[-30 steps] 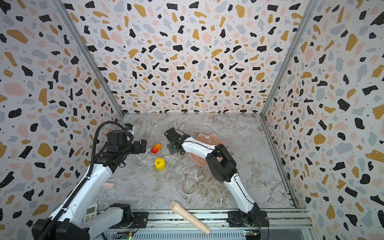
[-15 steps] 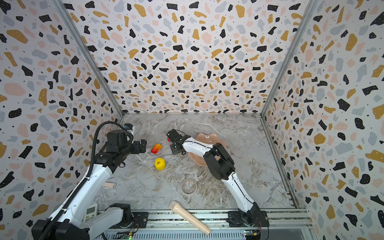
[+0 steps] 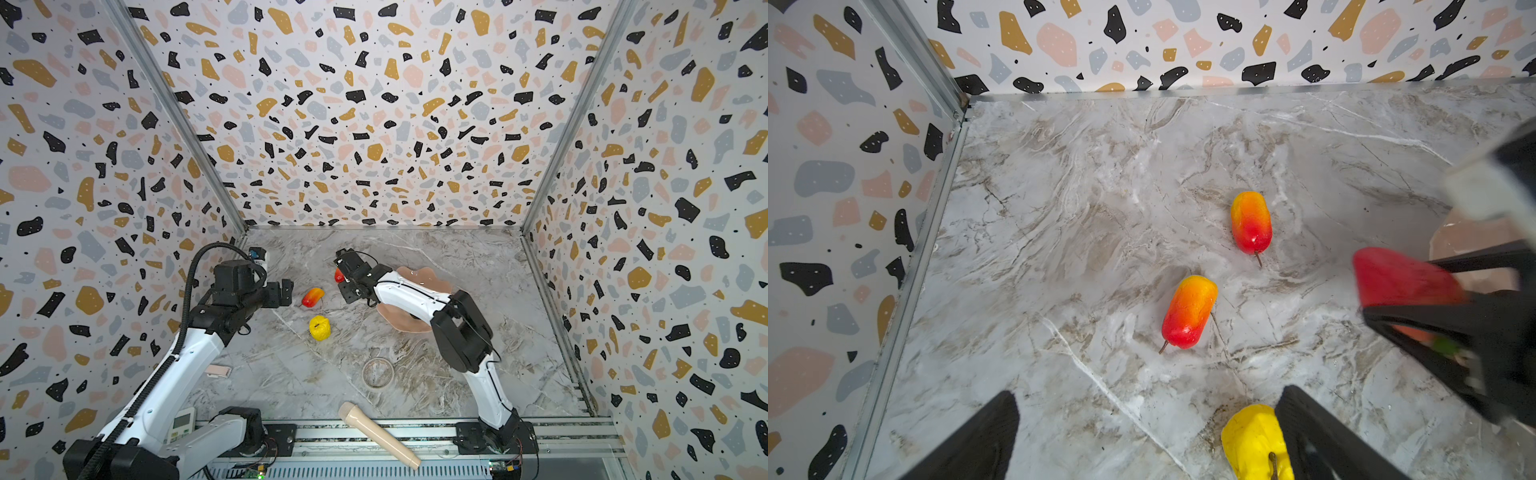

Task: Place and organize the fake fruits in the fruit bowl
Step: 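Carry the strawberry with the right gripper into the bowl beside the avocado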

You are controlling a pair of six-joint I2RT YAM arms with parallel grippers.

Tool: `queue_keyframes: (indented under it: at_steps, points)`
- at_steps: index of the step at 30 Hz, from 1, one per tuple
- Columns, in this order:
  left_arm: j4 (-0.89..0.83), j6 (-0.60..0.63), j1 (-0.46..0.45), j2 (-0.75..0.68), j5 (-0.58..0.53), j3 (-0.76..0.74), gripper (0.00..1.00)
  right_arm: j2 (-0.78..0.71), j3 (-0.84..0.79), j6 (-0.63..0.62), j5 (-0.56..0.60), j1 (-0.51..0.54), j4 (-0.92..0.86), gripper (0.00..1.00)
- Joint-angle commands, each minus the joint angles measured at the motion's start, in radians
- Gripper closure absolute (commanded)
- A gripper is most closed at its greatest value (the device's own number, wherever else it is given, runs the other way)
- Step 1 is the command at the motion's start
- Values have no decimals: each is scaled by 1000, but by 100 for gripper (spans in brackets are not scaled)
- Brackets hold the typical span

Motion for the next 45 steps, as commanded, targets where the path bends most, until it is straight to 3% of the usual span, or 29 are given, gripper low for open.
queue_keyframes:
  at_steps: [1,7,11,28,31,37,45]
  points:
    - [26,12,6,-12,6,-9,0,-197,-120,-85,4,-38,-8,65]
    - [27,12,6,-13,12,-9,0,-452,-397,-131,-43,-183,-15,65]
    - [27,11,6,-13,18,-9,0,-528,-484,-139,-49,-270,-68,67]
    - [30,12,6,-16,31,-9,1,-421,-615,-177,-104,-390,-52,67]
    - [30,11,6,-16,31,-9,0,-399,-623,-176,-108,-400,-39,58]
    - [30,12,6,-13,32,-7,0,-371,-628,-177,-117,-413,-24,51]
    - [30,11,6,-10,34,-6,1,-375,-607,-186,-98,-415,-54,30]
